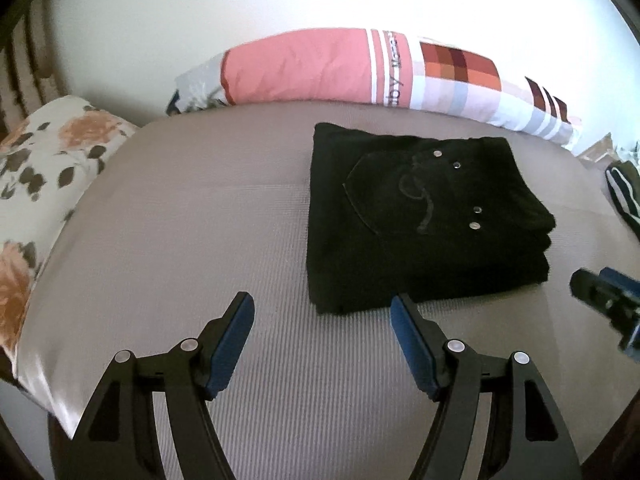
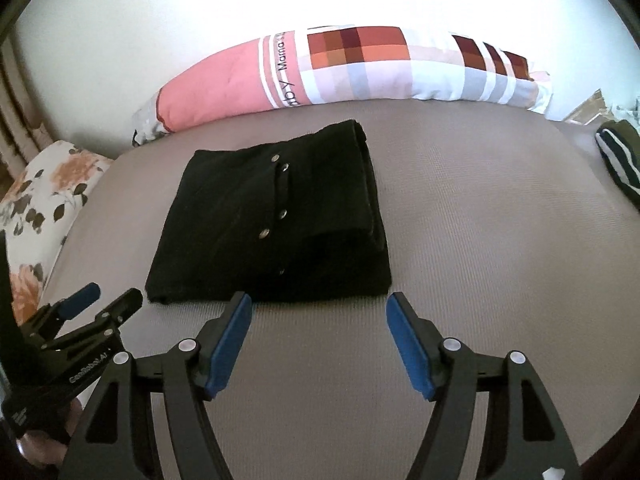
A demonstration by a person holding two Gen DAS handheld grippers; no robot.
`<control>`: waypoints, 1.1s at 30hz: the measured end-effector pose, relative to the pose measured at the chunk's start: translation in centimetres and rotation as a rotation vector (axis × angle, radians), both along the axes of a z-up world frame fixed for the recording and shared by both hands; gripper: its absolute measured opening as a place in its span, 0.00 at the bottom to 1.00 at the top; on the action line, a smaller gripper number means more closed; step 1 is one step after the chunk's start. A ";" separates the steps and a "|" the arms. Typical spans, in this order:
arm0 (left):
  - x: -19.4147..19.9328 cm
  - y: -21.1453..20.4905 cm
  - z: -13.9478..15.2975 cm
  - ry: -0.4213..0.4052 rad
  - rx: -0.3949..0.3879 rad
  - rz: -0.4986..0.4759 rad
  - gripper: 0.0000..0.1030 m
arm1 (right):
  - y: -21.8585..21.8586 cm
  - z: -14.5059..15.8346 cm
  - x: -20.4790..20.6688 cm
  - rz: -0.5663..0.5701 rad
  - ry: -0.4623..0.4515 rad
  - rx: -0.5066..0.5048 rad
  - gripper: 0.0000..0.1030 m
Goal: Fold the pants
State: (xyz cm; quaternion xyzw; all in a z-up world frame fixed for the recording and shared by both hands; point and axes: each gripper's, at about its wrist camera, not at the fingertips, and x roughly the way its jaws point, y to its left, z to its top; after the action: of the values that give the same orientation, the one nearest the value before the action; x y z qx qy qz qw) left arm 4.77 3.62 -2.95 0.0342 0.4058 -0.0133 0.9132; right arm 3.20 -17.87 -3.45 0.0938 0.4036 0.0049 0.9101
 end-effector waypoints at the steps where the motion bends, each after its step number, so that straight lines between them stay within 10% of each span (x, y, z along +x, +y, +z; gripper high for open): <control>1: -0.6 -0.1 0.2 -0.011 0.002 0.002 0.69 | 0.2 0.0 -0.4 -0.002 -0.007 -0.007 0.66; 33: -3.9 -2.0 -0.4 -0.072 0.092 0.001 0.69 | 2.2 -1.7 -2.1 0.022 -0.030 -0.083 0.69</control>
State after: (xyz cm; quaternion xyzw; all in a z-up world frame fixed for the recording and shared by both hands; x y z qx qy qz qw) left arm 0.86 1.66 -3.33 0.0765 0.3726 0.0070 0.9248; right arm 1.10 -15.70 -5.16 0.0514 0.3909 -0.0004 0.9190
